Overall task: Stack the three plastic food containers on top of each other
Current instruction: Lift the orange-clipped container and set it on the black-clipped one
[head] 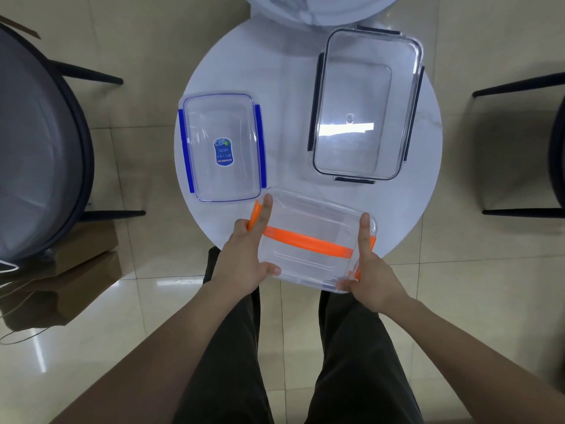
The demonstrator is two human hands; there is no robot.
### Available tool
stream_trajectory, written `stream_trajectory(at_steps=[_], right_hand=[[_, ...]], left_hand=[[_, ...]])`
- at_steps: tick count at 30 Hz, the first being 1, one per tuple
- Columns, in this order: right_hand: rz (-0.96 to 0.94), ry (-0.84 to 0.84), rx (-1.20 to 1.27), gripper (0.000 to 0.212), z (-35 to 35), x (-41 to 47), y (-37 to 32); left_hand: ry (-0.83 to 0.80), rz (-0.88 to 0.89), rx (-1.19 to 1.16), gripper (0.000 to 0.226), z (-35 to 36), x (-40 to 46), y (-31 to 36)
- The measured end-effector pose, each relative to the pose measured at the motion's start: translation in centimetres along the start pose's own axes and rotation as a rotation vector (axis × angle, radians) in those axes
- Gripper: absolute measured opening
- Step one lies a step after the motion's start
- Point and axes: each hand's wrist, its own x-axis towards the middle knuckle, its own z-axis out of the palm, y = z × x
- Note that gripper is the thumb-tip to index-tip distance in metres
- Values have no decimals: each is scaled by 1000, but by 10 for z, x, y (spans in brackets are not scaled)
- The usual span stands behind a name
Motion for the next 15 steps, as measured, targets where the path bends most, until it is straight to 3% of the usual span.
stream_trajectory(at_steps=[15], right_hand=[[-36, 81, 70, 138, -2, -31, -7]], left_hand=[[-1, 61, -117, 139, -11, -15, -12]])
